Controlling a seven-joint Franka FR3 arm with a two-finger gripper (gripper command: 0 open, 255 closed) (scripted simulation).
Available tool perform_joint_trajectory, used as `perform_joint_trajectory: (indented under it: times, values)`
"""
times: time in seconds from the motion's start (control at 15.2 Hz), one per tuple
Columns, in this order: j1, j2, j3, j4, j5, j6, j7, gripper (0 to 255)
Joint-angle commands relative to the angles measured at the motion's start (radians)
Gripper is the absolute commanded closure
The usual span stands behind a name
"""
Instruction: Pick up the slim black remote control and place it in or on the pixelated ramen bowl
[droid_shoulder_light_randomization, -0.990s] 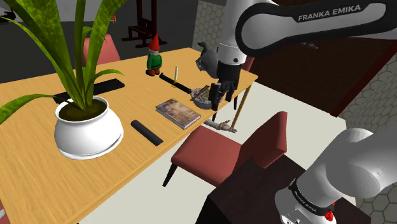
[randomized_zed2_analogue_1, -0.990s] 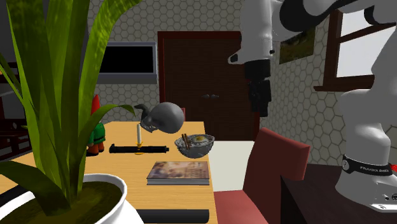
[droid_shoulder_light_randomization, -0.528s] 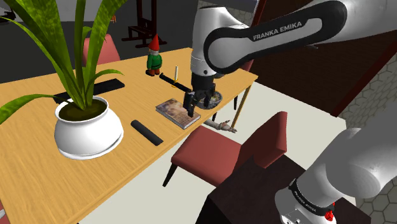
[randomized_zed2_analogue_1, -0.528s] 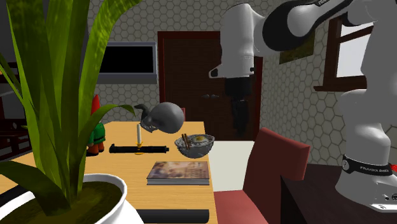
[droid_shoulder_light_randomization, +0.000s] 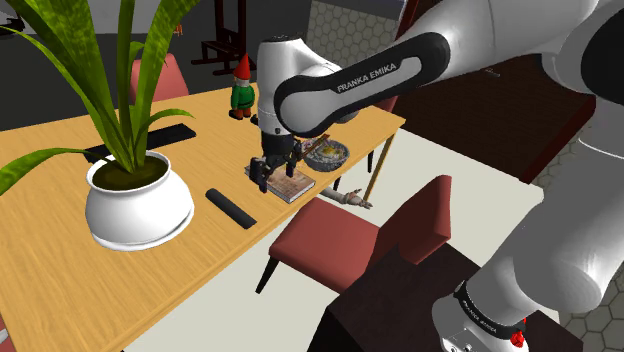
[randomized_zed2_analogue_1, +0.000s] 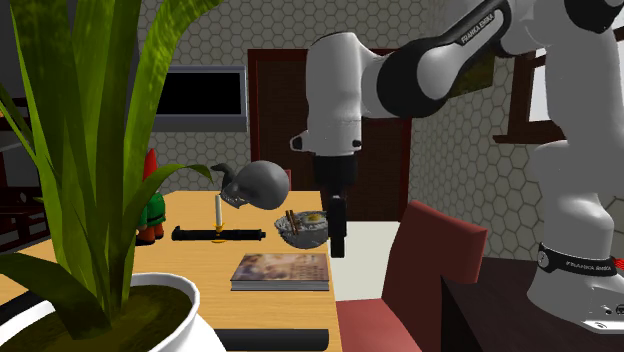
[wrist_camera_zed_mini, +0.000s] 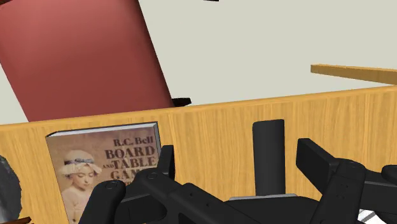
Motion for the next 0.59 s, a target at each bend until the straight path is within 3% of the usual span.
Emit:
perform_joint_trajectory:
  times: [0.0, 0.53]
  values:
    - [0.023, 0.089, -0.001, 0.073, -0.045, 0.013, 0.044, 0]
    - [0.135, 0.413, -0.046, 0.417, -0.171, -0.009, 0.142, 0]
